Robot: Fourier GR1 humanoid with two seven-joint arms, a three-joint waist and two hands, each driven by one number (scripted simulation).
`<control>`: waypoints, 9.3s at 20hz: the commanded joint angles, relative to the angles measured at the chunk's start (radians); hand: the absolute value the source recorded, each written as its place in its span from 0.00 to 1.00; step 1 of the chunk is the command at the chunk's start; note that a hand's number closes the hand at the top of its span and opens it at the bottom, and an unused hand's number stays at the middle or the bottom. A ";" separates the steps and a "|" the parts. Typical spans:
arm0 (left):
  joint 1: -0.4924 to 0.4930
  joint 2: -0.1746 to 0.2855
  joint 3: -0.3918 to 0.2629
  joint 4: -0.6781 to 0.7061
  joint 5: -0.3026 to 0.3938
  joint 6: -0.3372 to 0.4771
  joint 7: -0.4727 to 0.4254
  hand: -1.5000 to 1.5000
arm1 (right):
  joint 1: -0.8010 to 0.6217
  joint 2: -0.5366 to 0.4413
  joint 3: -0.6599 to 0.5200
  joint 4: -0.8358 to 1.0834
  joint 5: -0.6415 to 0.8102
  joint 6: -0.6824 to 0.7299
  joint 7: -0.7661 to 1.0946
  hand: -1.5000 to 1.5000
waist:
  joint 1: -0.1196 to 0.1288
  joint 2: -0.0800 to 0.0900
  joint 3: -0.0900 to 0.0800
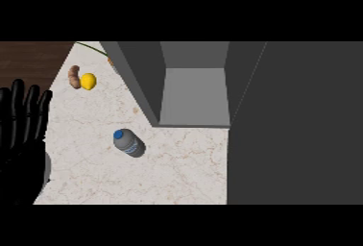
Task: Pick up the bottled water, place it into the cabinet and close the cabinet
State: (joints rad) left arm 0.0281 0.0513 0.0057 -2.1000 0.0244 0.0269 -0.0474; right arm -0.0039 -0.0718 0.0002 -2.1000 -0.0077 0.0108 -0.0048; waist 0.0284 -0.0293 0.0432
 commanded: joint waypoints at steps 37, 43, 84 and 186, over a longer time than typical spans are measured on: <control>0.191 -0.005 -0.540 -0.383 -0.647 0.707 0.611 0.00 | 0.262 0.015 0.505 -0.480 0.119 -0.025 0.337 0.00 | -0.028 0.023 -0.042; 0.110 -0.041 -0.502 -0.284 -0.635 0.725 0.634 0.00 | 0.295 -0.008 0.535 -0.478 0.142 -0.058 0.311 0.00 | -0.037 0.025 -0.043; 0.028 -0.047 -0.117 0.601 0.072 0.523 -0.215 0.00 | 0.162 -0.165 0.544 -0.511 0.110 -0.233 0.380 0.00 | -0.035 0.031 -0.045; -0.410 -0.050 -0.347 0.702 0.321 0.431 -0.204 1.00 | 0.221 -0.295 0.740 -0.462 0.139 -0.405 0.211 0.00 | -0.039 0.027 -0.043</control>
State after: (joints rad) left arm -0.3295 0.0182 -0.3310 -1.4023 0.3725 0.3916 -0.2676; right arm 0.1647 -0.3477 0.7291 -2.4799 0.0986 -0.4077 0.2276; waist -0.0107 -0.0022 0.0000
